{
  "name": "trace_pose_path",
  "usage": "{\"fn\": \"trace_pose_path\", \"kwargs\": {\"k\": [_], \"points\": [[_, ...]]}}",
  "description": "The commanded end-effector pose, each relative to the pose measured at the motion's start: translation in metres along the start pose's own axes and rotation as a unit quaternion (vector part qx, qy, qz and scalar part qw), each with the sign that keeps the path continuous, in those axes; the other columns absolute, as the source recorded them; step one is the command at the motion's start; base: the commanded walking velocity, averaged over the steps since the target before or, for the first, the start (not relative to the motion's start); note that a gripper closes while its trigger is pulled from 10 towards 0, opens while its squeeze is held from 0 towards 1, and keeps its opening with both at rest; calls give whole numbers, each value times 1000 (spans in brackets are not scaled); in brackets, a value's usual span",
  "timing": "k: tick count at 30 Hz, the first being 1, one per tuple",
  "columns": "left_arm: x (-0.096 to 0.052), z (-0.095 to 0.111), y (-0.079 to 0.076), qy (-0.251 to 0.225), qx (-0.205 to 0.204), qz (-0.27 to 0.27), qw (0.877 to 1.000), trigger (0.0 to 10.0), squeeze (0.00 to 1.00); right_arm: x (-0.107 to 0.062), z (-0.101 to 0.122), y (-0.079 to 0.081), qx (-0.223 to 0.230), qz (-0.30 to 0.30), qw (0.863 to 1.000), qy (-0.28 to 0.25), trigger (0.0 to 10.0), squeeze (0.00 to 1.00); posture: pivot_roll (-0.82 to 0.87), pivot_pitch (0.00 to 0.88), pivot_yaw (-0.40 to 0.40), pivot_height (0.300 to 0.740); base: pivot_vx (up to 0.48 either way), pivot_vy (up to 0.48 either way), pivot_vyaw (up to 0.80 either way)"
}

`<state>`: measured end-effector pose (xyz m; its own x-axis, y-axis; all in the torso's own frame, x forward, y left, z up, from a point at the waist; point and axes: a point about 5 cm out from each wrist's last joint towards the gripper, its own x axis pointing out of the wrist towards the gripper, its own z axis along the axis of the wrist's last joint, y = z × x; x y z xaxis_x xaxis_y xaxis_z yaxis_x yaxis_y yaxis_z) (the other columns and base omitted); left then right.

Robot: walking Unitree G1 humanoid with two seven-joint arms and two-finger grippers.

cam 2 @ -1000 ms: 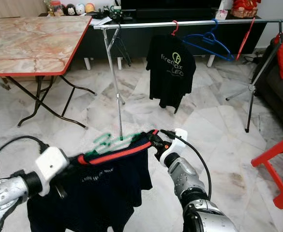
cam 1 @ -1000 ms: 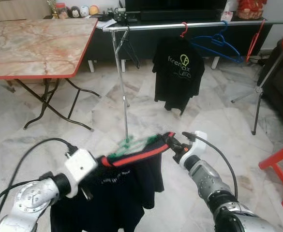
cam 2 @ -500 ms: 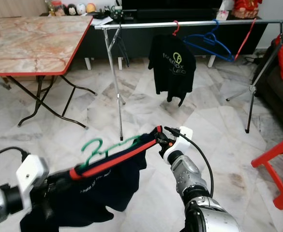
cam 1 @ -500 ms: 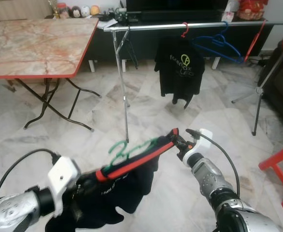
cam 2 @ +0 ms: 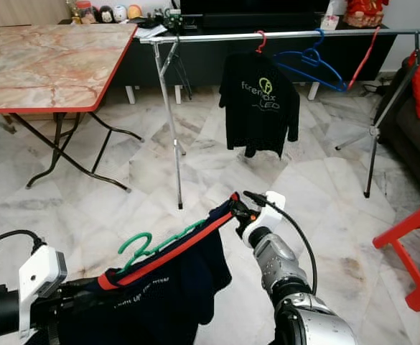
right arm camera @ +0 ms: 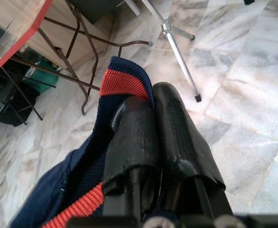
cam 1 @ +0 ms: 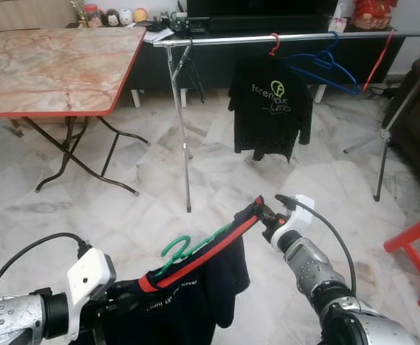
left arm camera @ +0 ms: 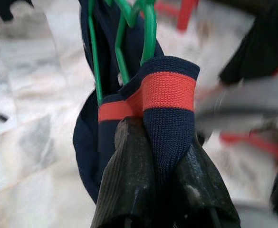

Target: Hang hanger

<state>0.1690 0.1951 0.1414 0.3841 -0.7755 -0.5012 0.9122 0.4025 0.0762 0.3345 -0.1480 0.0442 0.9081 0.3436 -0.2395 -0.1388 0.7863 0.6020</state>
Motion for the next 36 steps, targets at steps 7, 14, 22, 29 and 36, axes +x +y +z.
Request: {"fn": "trace_pose_path", "kwargs": {"k": [7,14,22,29,36], "points": [[16,-8,-4,31,7,-17,999,10000,0,0,20,-3,-5,-10,999,-41,0,0,36,57,8,740,0,0,0],[25,-13,-4,72,40,-25,996,10000,0,1,15,1,-5,11,999,-31,0,0,41,60,10,740,0,0,0],[41,-2,6,49,83,13,995,10000,0,5,0,16,-9,64,998,0,0,0,37,60,10,740,0,0,0],[42,2,-1,41,86,-22,995,10000,0,5,-4,18,-13,73,997,11,0,0,37,60,10,740,0,0,0],[8,31,-6,-101,16,-55,993,10000,0,0,5,2,-17,27,999,6,0,0,39,61,8,740,0,0,0]]}}
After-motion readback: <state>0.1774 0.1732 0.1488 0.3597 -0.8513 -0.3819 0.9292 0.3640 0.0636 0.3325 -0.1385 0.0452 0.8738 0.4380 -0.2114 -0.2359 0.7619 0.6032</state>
